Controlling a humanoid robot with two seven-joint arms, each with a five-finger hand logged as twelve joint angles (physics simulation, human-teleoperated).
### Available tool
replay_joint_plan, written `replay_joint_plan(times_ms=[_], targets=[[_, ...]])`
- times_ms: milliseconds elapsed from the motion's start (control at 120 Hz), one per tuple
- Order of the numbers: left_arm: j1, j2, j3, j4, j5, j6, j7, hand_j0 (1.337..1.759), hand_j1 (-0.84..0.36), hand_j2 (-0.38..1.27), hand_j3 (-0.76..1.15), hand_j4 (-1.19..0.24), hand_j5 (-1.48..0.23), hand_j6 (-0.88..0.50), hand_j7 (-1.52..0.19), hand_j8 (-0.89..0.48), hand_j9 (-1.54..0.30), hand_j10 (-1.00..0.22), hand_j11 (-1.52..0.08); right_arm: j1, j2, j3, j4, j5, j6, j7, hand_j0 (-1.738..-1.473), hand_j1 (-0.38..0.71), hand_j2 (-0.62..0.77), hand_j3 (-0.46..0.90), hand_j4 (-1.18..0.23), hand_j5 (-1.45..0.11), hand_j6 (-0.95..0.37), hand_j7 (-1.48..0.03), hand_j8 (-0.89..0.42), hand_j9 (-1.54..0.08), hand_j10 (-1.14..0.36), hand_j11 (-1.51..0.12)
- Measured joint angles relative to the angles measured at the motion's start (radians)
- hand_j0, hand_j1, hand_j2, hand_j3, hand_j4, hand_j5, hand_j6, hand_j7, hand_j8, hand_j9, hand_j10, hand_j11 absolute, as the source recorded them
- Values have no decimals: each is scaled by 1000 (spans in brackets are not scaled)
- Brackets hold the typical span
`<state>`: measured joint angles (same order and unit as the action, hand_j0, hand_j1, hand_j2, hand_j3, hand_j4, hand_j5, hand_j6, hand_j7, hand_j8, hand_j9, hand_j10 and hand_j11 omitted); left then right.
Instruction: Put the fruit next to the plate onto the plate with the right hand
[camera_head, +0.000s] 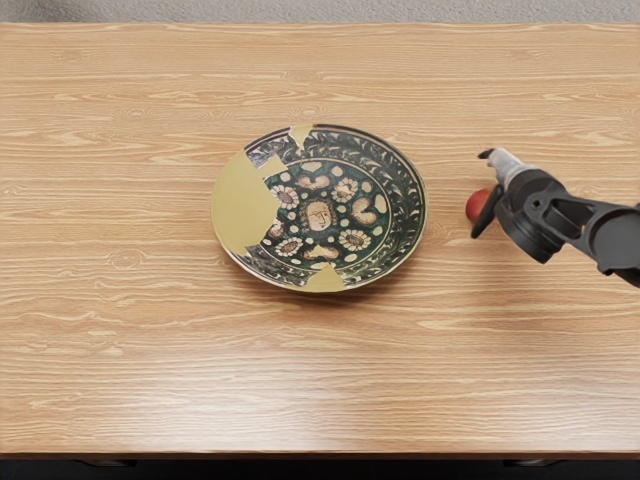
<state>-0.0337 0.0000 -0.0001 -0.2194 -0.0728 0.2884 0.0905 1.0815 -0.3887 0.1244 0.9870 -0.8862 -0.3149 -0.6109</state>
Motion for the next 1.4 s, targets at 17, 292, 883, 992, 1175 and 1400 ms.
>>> replay_joint_plan(times_ms=[17, 292, 883, 992, 1175, 1400], targets=[[0, 0, 0, 0, 0, 0, 0, 1658, 349, 0, 0, 0, 0, -1, 0, 0, 0, 0, 0, -1, 0, 0, -1, 0, -1, 0, -1658, -176, -27, 0, -148, -189, -149, -189, -148, -189, -147, -189], [0, 0, 0, 0, 0, 0, 0, 1658, 349, 0, 0, 0, 0, -1, 0, 0, 0, 0, 0, -6, -8, 6, 2, 8, -6, 0, -1658, 7, -58, 0, -301, -388, -302, -388, -301, -388, -300, -388], [0, 0, 0, 0, 0, 0, 0, 1658, 349, 0, 0, 0, 0, -1, 0, 0, 0, 0, 0, -4, -12, 18, 13, 80, 14, -1, -1654, 235, -47, 0, -545, -705, -498, -704, -399, -712, -490, -713], [0, 0, 0, 0, 0, 0, 0, 1658, 349, 0, 0, 0, 0, -1, 0, 0, 0, 0, 0, -4, -24, 64, 14, 90, 52, 0, -1655, 244, 75, 0, -578, -760, -523, -754, -420, -767, -503, -768], [0, 0, 0, 0, 0, 0, 0, 1658, 349, 0, 0, 0, 0, -1, 0, 0, 0, 0, 0, -5, -84, 168, 61, 132, 152, -1, -1653, 237, 86, 0, -625, -837, -504, -823, -399, -839, -483, -838], [0, 0, 0, 0, 0, 0, 0, 1658, 349, 0, 0, 0, 0, -1, 0, 0, 0, 0, 0, -4, -141, 296, 231, 181, 235, -1, -1652, 217, 70, 0, -644, -875, -505, -854, -402, -869, -484, -873]])
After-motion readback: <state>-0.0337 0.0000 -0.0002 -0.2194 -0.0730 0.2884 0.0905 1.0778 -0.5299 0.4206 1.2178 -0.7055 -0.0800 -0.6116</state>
